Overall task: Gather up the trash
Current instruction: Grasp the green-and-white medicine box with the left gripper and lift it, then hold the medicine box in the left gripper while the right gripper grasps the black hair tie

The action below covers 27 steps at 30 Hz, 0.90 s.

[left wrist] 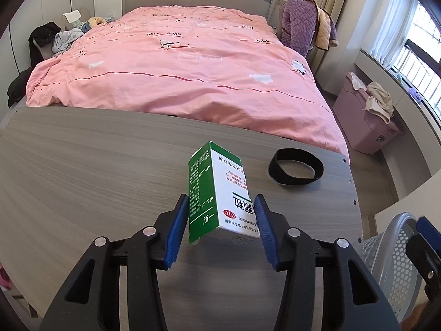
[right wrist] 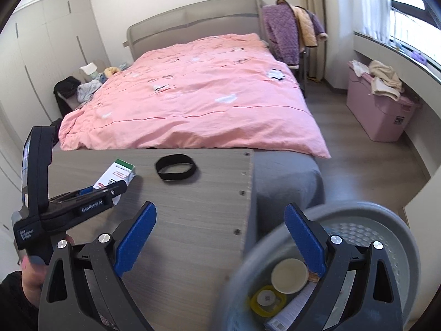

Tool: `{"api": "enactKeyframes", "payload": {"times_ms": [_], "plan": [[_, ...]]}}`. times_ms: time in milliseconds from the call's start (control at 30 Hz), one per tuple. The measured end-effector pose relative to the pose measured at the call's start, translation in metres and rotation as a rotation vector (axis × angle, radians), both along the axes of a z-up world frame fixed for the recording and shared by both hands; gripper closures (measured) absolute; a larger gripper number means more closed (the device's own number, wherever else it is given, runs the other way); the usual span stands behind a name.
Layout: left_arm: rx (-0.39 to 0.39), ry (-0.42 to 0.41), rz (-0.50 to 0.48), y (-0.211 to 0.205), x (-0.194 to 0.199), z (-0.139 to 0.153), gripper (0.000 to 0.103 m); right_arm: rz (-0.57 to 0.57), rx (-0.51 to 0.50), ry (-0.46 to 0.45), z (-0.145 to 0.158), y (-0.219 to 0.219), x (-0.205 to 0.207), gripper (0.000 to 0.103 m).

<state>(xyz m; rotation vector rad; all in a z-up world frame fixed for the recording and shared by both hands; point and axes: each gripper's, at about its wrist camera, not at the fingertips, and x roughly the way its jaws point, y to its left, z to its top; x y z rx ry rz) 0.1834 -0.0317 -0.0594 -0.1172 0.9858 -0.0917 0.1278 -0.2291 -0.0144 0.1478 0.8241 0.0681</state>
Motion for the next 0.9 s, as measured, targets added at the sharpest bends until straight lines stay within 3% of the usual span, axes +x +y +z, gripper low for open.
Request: {"api": "enactKeyframes", "payload": {"times_ms": [533,900], "plan": [[-0.046,-0.082,0.022,0.064,-0.009,0.02,0.06,0.05,-0.059,0.094,-0.038,0.077,0.077,0.015],[-0.062,-0.104,0.04,0.08,-0.01,0.024,0.06,0.015,-0.108,0.152,-0.064,0.088,0.107,0.022]]}}
